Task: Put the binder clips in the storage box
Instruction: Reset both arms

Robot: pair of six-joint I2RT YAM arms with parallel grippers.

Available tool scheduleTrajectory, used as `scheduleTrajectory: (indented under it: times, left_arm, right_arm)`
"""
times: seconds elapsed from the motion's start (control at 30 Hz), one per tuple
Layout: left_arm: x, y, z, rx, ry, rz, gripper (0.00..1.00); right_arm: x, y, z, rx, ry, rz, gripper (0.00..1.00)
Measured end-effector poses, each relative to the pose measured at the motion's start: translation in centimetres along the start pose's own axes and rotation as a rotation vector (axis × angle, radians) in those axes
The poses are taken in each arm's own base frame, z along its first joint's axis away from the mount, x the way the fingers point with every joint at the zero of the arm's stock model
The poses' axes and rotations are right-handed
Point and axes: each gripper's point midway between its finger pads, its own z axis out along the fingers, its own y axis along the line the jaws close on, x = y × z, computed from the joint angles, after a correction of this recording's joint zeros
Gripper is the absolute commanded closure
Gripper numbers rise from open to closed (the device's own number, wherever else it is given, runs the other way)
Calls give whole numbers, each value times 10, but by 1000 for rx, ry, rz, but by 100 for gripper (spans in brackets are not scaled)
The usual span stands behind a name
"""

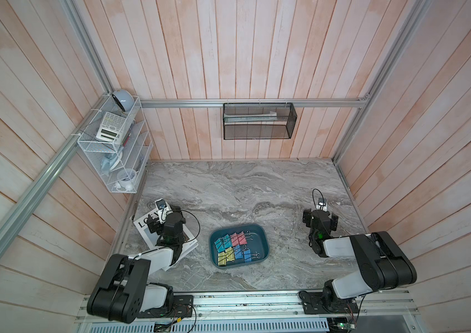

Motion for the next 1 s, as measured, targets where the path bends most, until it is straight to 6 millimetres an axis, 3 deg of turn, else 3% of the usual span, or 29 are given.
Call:
scheduleTrajectory:
  times: [0.1, 0.4, 1.0]
  left_arm:
    - [14, -9, 10, 52, 19, 22, 0]
    - [-5, -23, 29, 154, -16, -43, 0]
    - [-8, -28, 30, 188, -23, -51, 0]
  right_arm:
    - [-11, -5, 7, -9, -35, 49, 2]
    - [-15, -5, 16, -41, -48, 95, 2]
    - [-17, -1, 16, -58, -51, 97, 2]
